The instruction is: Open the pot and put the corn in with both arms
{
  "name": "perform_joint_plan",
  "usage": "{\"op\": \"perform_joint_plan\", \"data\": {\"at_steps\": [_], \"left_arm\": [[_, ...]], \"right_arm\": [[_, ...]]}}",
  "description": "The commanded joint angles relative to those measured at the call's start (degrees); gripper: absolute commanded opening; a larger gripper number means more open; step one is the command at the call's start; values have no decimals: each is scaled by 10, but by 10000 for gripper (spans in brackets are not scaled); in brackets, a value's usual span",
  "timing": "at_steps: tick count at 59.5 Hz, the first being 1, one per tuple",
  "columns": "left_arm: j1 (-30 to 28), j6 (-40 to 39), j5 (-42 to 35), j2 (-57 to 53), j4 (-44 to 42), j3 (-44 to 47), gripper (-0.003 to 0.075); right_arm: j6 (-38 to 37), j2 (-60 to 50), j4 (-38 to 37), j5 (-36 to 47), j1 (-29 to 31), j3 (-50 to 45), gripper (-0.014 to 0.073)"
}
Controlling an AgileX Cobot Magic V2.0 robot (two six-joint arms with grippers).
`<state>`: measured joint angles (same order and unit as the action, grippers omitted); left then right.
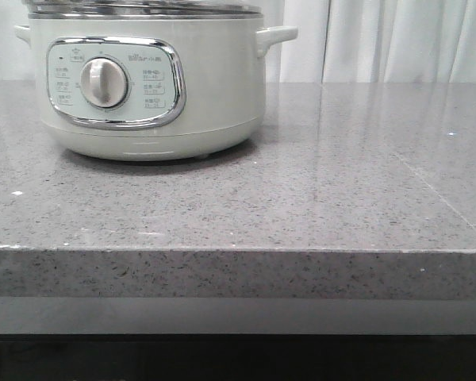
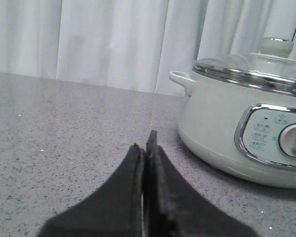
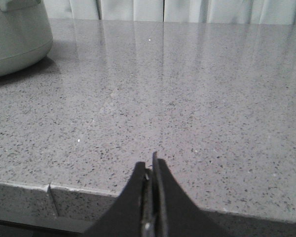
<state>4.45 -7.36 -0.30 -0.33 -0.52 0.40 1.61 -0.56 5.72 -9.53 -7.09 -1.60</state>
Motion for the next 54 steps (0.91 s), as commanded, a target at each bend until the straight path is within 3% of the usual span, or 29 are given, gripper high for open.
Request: {"op": "perform_joint_plan", "data": {"at_steps": [1, 54], "left_arm": [[3, -2, -47, -9, 1, 7, -20], [3, -2, -47, -9, 1, 7, -20]], "right_arm": [[4, -12, -4, 55, 7, 6, -119], [4, -12, -4, 55, 45, 6, -119]]}}
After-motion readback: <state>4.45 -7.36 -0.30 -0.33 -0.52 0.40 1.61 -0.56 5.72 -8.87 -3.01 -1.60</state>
